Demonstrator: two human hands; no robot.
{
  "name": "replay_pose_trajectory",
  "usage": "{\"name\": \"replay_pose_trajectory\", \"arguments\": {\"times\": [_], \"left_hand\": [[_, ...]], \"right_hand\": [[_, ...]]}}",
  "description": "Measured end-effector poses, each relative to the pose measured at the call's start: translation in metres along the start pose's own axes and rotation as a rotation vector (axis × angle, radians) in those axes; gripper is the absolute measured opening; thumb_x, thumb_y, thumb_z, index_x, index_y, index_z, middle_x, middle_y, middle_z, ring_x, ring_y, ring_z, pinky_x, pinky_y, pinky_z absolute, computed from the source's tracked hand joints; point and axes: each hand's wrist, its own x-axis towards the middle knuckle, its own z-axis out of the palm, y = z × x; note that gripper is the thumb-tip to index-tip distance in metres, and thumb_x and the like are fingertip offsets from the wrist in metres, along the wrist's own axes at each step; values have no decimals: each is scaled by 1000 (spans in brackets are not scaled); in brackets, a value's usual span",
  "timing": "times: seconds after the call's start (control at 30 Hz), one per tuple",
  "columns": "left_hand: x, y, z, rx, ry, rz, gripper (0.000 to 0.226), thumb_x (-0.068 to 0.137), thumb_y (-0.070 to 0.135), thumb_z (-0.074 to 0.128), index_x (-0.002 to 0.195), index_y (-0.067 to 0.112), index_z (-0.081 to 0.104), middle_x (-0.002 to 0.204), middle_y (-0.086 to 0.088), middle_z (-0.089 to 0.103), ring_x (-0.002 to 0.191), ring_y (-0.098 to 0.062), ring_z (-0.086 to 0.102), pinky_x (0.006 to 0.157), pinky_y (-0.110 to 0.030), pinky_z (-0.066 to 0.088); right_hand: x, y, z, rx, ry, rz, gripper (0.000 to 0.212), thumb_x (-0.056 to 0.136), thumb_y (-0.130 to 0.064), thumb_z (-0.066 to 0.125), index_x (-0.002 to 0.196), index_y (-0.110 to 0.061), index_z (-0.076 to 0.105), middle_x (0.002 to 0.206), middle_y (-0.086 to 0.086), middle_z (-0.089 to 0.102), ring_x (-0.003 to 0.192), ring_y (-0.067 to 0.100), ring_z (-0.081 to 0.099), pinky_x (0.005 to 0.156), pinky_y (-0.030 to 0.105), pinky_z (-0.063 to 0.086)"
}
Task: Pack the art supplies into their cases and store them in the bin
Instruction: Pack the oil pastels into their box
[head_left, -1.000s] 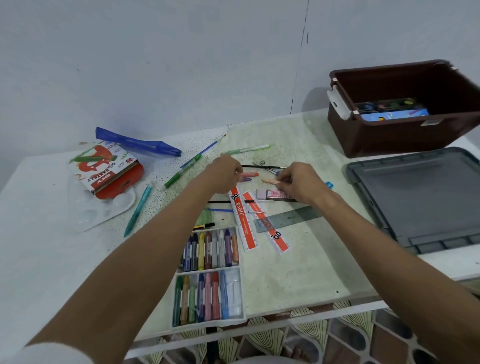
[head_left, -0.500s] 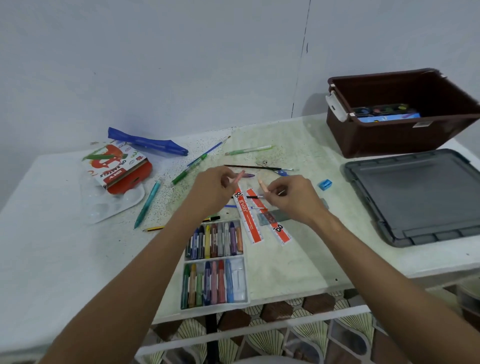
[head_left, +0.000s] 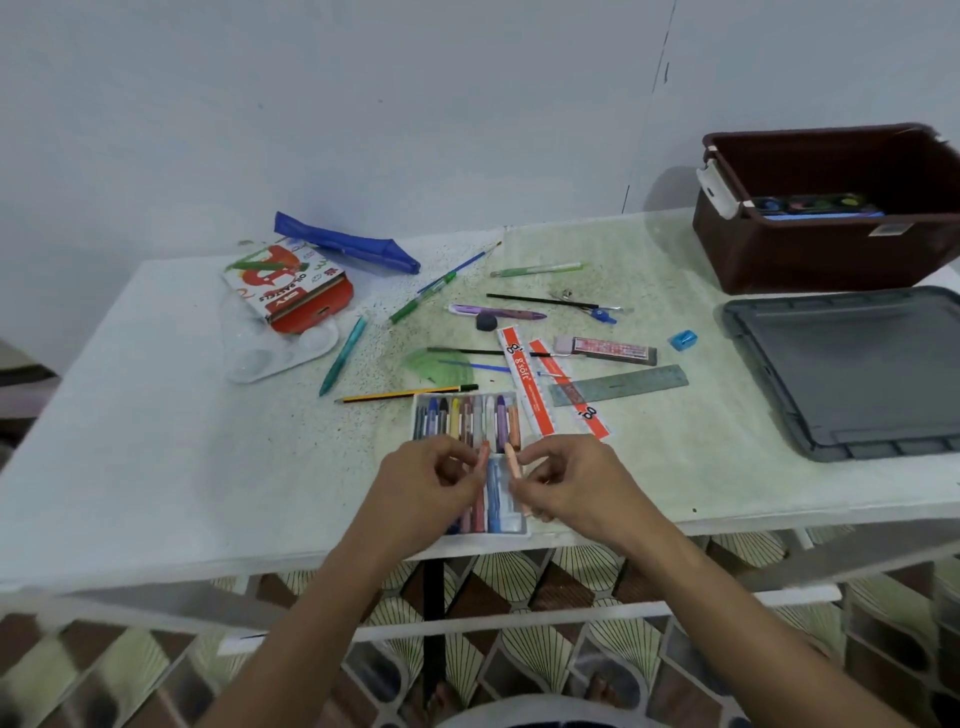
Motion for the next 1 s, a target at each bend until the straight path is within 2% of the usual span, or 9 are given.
{"name": "replay_pose_trajectory", "arguments": {"times": [0.17,0.3,0.4,0.47,0.53,0.67,0.8,1.0], "left_hand": [[-10,3,8,-60,-51,-3,12,85,34,70,91,24,68,63,4,67,53,-9,63,53,-30,57],[-12,6,11,-74,-90,-11,12,87,27,67,95,18,67,64,-1,68,52,-8,62,52,-32,57],[-12,8,11,-22,-93,25,13,89,28,64,93,18,71,66,3,69,56,-8,63,59,-34,58],[-10,6,10,74,-69,59,16,88,29,65,99,20,72,77,6,70,67,-4,64,69,-26,56],[-9,4,8,129,-81,101,20,87,31,67,105,22,71,81,7,69,71,-3,62,70,-20,50],[-5,3,9,238,-172,220,30,87,34,67,116,30,67,83,4,58,70,-4,52,66,-16,41],[0,3,10,331,-213,249,36,88,39,65,122,30,65,91,2,54,76,-10,53,71,-24,44],[5,0,13,364,-224,241,38,87,44,65,123,32,64,99,2,54,84,-11,54,76,-26,46]], "right_hand": [[-10,4,5,-37,63,10,27,80,-19,77,103,-13,64,67,3,71,53,12,67,56,23,55],[-13,5,8,-53,71,-6,34,78,-26,79,105,-13,64,68,3,71,55,16,67,58,30,58],[-14,7,7,-84,71,-25,31,83,-29,73,109,-14,65,68,2,70,56,16,67,62,33,59],[-14,10,4,-107,60,-28,28,87,-24,70,113,-14,66,70,1,69,58,16,67,64,34,59],[-13,12,2,-148,37,-42,30,87,-23,70,117,-18,66,74,-2,69,61,12,64,65,30,57],[-12,11,0,-244,-9,-78,36,88,-26,68,124,-24,64,77,-7,65,61,2,58,57,11,43],[-11,8,-1,-300,-29,-90,38,89,-27,67,126,-24,62,77,-10,63,60,0,57,54,7,40],[-6,7,-3,-327,-46,-94,37,85,-27,70,122,-25,65,71,-3,63,51,1,52,51,9,40]]}}
